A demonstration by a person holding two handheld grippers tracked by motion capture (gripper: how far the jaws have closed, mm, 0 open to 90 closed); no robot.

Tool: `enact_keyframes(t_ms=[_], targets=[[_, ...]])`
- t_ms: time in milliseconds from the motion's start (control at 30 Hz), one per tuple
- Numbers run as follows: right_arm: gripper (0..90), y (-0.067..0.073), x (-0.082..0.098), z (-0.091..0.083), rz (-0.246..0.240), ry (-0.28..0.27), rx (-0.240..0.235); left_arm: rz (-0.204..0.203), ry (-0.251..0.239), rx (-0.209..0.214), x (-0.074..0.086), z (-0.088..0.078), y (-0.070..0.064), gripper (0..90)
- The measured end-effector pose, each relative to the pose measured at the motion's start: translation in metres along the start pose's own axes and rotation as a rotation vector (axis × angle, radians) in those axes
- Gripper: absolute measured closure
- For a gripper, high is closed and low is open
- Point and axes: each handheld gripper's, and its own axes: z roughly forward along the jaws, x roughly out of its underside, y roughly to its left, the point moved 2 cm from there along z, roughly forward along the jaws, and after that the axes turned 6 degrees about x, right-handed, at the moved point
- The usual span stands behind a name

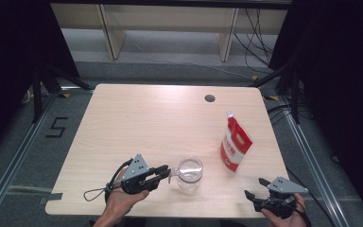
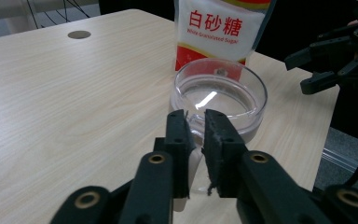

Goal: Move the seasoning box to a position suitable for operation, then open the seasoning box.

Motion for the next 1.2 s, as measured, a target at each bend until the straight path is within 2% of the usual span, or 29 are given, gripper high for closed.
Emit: enact_keyframes(t_ms=[133, 200, 267, 300, 367, 400, 500, 700, 733, 967, 1000, 1033, 1067, 1100, 1200], targets=[[28.7, 0.0, 0.0, 0.0, 0.004, 0.004, 0.004, -0.001, 0.006, 0.007, -0.003, 0.001, 0.0, 87.1], [28.7, 0.0, 0.001, 0.0, 0.007, 0.0, 0.001, -0.023, 0.001, 0.017, -0.004, 0.003, -0.001, 88.8], [28.7, 0.0, 0.001, 0.0, 0.02, 0.004, 0.006, -0.004, 0.001, 0.031, -0.006, 0.006, -0.002, 89.2], [28.7, 0.002, 0.001, -0.001, 0.044, 0.017, 0.009, 0.002, 0.011, 0.028, -0.006, 0.006, -0.003, 89.3], [28.7, 0.002, 0.001, -0.001, 0.035, 0.013, 0.006, 0.011, 0.011, 0.041, -0.007, 0.009, -0.004, 89.3], [28.7, 0.0, 0.001, 0.0, 0.012, 0.002, 0.008, 0.007, 0.013, 0.034, -0.007, 0.01, -0.005, 89.3], [28.7, 0.0, 0.001, 0.0, 0.011, 0.004, 0.008, 0.019, 0.018, 0.037, -0.007, 0.013, -0.005, 89.3], [29.2, 0.003, 0.0, -0.001, 0.017, 0.005, 0.01, 0.014, 0.011, 0.041, -0.009, 0.015, -0.005, 89.3], [30.1, 0.001, 0.0, 0.0, -0.008, -0.003, 0.002, 0.016, 0.018, 0.042, -0.009, 0.015, -0.004, 89.3], [31.9, 0.005, -0.001, -0.001, -0.007, -0.007, -0.011, 0.001, 0.022, 0.03, -0.012, 0.018, -0.003, 89.3], [32.0, 0.005, -0.001, -0.001, -0.011, -0.011, -0.007, 0.012, 0.024, 0.03, -0.012, 0.018, -0.003, 89.3], [32.2, 0.008, -0.001, -0.002, 0.019, 0.001, -0.008, 0.015, 0.027, 0.029, -0.012, 0.018, -0.003, 89.3], [32.2, 0.007, -0.001, -0.002, 0.005, -0.007, -0.009, 0.014, 0.026, 0.028, -0.011, 0.018, -0.002, 89.3], [32.3, 0.004, -0.002, 0.0, -0.043, -0.027, 0.0, 0.014, 0.021, 0.034, -0.01, 0.019, -0.001, 89.3], [32.3, 0.006, -0.002, 0.001, -0.014, -0.01, -0.014, 0.013, 0.025, 0.028, -0.009, 0.02, 0.0, 89.3]])
